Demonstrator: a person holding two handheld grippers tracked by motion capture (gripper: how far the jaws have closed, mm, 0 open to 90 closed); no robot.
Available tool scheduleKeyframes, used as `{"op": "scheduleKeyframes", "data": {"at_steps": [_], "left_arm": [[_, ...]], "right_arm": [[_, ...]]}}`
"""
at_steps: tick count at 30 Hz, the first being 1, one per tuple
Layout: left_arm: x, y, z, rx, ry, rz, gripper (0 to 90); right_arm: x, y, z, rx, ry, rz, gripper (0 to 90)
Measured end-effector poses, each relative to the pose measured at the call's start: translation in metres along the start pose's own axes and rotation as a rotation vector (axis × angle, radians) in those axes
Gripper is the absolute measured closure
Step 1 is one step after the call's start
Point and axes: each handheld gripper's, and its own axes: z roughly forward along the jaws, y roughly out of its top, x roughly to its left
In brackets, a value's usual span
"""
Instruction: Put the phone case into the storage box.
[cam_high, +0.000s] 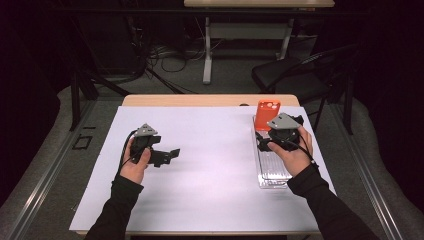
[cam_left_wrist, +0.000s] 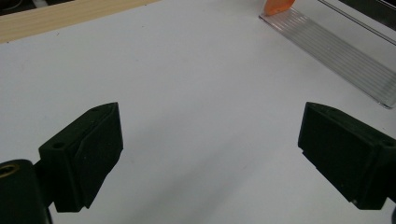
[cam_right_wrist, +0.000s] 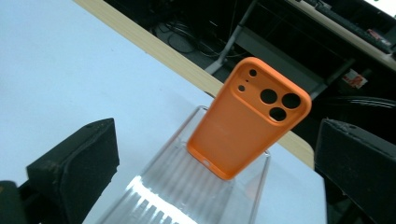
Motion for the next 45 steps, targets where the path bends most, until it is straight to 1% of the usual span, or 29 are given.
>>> {"op": "scheduleKeyframes", "data": {"at_steps": [4,7,9,13,21,25,28,32,35,41,45], "left_arm": [[0.000,-0.001,-0.002,-0.002,-0.002,0.001,6.8],[0.000,-0.001,-0.003,-0.005,-0.002,-0.001,6.8],[0.000,-0.001,-0.004,-0.006,-0.003,-0.003,6.8],[-0.001,-0.001,-0.006,-0.013,-0.017,0.003,7.0],[-0.004,-0.001,-0.011,-0.017,-0.019,0.013,7.7],[-0.005,-0.001,-0.014,-0.025,-0.031,0.004,7.7],[-0.005,0.000,-0.015,-0.020,-0.033,0.015,7.8],[-0.007,0.000,-0.018,-0.011,-0.035,0.036,8.0],[-0.006,-0.002,-0.022,-0.006,-0.033,0.057,8.0],[-0.002,-0.007,-0.036,-0.018,-0.034,0.051,8.0],[-0.002,-0.009,-0.047,-0.045,-0.048,0.050,8.0]], "right_arm": [[0.003,0.001,-0.003,-0.012,0.036,0.046,0.0],[0.008,0.001,-0.006,-0.027,0.047,0.051,0.0],[0.011,0.001,-0.008,-0.027,0.057,0.057,0.0],[0.017,-0.001,-0.011,-0.030,0.073,0.076,0.0],[0.023,-0.002,-0.017,-0.036,0.086,0.102,0.0],[0.026,-0.005,-0.020,-0.035,0.099,0.120,0.0],[0.029,-0.008,-0.022,-0.031,0.112,0.136,0.0],[0.031,-0.009,-0.029,-0.040,0.122,0.151,0.0],[0.032,-0.010,-0.036,-0.052,0.126,0.156,0.0],[0.036,-0.018,-0.050,-0.063,0.143,0.179,0.0],[0.036,-0.026,-0.059,-0.066,0.152,0.197,0.0]]}}
